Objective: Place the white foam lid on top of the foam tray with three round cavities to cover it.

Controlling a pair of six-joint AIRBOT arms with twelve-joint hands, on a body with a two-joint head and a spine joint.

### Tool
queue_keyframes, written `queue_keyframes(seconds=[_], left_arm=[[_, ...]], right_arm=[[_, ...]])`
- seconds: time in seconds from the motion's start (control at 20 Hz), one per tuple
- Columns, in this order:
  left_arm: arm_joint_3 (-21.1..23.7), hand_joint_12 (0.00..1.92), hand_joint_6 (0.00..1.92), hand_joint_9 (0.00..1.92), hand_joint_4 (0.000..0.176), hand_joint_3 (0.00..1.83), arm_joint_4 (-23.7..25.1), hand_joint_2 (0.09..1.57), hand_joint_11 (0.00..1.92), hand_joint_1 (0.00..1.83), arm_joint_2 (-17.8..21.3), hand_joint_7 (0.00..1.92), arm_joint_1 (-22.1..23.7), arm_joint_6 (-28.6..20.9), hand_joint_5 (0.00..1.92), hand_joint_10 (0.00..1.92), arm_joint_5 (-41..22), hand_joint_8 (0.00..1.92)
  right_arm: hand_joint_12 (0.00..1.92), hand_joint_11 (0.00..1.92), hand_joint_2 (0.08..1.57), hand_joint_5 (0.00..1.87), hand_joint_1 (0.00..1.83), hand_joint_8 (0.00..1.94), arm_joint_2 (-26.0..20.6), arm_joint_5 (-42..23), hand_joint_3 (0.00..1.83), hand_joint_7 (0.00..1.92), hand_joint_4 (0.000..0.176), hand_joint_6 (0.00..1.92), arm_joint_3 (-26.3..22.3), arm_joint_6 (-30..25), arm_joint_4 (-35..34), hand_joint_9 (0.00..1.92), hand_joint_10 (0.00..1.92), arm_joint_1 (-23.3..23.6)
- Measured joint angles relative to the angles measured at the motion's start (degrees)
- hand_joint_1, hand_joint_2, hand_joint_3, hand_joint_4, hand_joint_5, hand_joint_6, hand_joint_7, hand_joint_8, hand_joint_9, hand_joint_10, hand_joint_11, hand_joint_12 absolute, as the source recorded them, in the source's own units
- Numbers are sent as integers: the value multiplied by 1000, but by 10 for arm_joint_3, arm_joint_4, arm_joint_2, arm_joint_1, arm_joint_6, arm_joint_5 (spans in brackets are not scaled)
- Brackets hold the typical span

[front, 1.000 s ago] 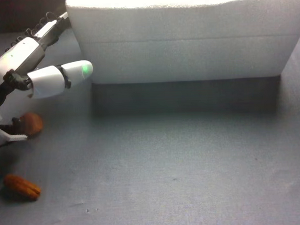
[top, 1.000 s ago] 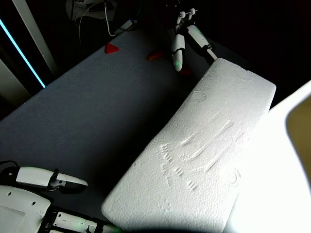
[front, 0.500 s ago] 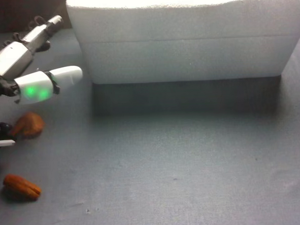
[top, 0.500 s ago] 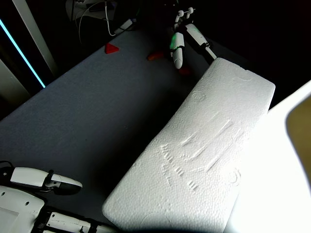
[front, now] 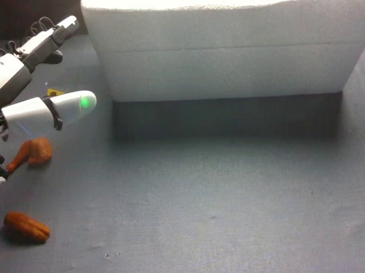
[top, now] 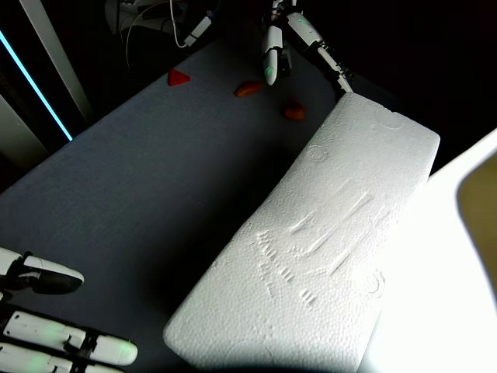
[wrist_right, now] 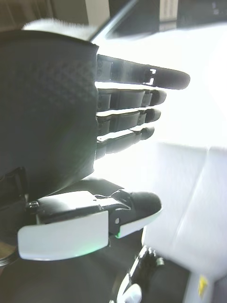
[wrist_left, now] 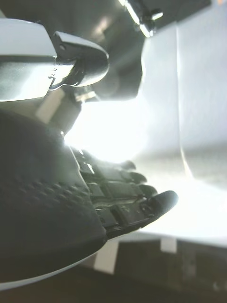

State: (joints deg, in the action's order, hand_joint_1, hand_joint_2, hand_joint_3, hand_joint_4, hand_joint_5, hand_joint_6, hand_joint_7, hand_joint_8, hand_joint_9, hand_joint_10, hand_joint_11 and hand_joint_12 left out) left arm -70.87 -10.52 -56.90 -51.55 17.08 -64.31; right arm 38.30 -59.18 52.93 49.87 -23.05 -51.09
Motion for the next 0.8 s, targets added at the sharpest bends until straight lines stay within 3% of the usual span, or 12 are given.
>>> queue_keyframes(seconds=[0.05,0.15,0.2,0.35,0.45,0.5,0.8], left_arm=[[7,552,0,0,0,1,7,1191,0,386,7,0,-2,0,0,0,-9,0],[22,568,0,7,0,2,14,1202,0,404,18,3,-9,0,0,2,-22,1],[29,521,0,6,0,1,23,1208,0,404,22,0,-11,0,0,1,-23,0],[55,309,0,4,0,2,49,1217,0,310,32,0,-23,0,0,1,-40,0],[66,325,0,3,0,4,58,1230,0,275,34,0,-26,0,0,0,-46,0],[72,188,0,0,0,2,68,1236,0,284,36,0,-26,0,0,0,-47,0],[72,55,0,0,0,3,119,1250,0,269,25,0,-4,-23,0,0,-44,0]], right_arm=[[1414,0,1267,0,326,5,-11,-17,0,15,0,0,-13,-9,7,0,207,-23],[1035,0,1292,0,296,0,-28,-45,3,0,0,0,-33,-23,18,0,150,-59],[1018,0,1320,0,287,5,-35,-61,5,21,0,0,-41,-31,24,0,178,-77],[377,0,1374,0,331,0,-44,-122,2,0,0,0,-59,-66,49,0,6,-137],[330,0,1351,0,353,0,-45,-150,0,0,0,0,-66,-80,58,0,0,-166],[65,0,1340,0,382,0,-45,-156,0,0,0,0,-68,-84,69,0,0,-168],[0,0,1375,0,442,0,-30,-170,9,0,0,0,-70,-101,129,0,0,-142]])
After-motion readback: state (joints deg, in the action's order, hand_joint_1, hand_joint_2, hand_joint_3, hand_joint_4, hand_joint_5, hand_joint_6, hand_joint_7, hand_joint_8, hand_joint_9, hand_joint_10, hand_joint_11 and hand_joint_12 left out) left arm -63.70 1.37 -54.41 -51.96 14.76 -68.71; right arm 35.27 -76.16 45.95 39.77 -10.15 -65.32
